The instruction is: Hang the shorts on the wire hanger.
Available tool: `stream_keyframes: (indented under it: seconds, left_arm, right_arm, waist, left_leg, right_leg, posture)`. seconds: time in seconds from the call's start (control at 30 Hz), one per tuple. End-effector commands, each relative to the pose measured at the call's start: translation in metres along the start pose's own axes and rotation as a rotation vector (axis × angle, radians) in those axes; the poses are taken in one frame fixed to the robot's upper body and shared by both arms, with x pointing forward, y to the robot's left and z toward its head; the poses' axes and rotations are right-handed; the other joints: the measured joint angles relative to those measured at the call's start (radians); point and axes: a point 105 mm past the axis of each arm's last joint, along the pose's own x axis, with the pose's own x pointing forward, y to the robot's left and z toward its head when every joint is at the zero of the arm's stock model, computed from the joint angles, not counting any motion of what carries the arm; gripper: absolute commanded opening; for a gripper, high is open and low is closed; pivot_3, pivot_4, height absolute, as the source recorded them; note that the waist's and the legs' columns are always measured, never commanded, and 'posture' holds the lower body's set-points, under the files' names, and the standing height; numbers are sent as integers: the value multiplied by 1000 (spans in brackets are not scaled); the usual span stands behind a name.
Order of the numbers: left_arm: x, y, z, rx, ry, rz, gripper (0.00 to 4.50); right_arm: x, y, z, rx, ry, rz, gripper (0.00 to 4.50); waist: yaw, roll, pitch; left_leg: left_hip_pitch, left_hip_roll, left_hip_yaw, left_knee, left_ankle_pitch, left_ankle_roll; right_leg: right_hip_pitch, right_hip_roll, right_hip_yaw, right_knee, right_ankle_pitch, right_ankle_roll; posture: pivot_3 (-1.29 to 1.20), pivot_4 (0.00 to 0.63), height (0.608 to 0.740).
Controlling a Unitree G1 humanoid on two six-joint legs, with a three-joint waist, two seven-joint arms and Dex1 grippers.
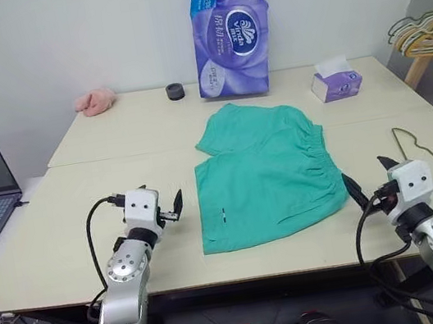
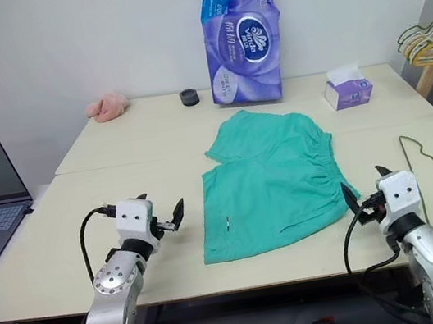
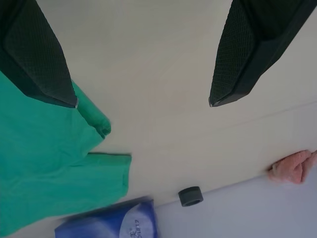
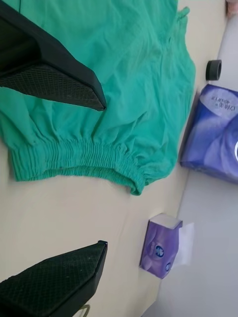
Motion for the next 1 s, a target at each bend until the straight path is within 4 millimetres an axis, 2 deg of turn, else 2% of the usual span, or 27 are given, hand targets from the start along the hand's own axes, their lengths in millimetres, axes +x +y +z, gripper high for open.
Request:
stream_keyframes:
  seconds: [0.03, 0.17, 0.33, 0.8, 0.93, 1.0]
  left_arm:
    - [2, 1, 20, 16, -81, -15, 4492]
    - [0, -7, 18, 40, -60, -65, 4492]
    - [-4, -17, 17, 27, -55, -151, 4492]
    - [-6, -18, 19, -8, -68, -196, 4492]
    - [-10, -27, 18, -22, -57, -282, 4492]
    - [-17, -35, 20, -91, -62, -372, 4492]
  right_arm:
    - [-6, -11, 2, -29, -18, -27, 4500]
    - [-9, -8, 0, -79, -14, 18, 4500]
    - [-11, 10, 8, -148, -31, 131, 4500]
    - [-8, 23, 24, -173, -59, 203, 4500]
    - [-9, 25, 25, -184, -59, 220, 4500]
    - [-10, 26, 26, -187, -60, 235, 4500]
  waist:
    - [-1, 0, 0]
    - [-5, 0, 0]
    - [-11, 1, 0]
    - [-9, 1, -1]
    - [-10, 1, -1]
    - [-11, 1, -1]
  left_leg:
    - [0, 0, 0, 0, 0, 0]
    - [0, 0, 1, 0, 0, 0]
    - [0, 0, 1, 0, 0, 0]
    - [0, 0, 0, 0, 0, 0]
    - [0, 0, 0, 0, 0, 0]
    - [0, 0, 1, 0, 0, 0]
  right_leg:
    - [0, 0, 0, 0, 0, 0]
    - [0, 0, 0, 0, 0, 0]
    - [0, 1, 0, 0, 0, 0]
    - [0, 1, 0, 0, 0, 0]
    - [0, 1, 0, 0, 0, 0]
    - [0, 1, 0, 0, 0, 0]
  posture:
    - [-6, 30, 740]
    - [-10, 30, 740]
    - [-17, 30, 740]
    - [-16, 28, 740]
    - [-24, 30, 740]
    - [-27, 31, 740]
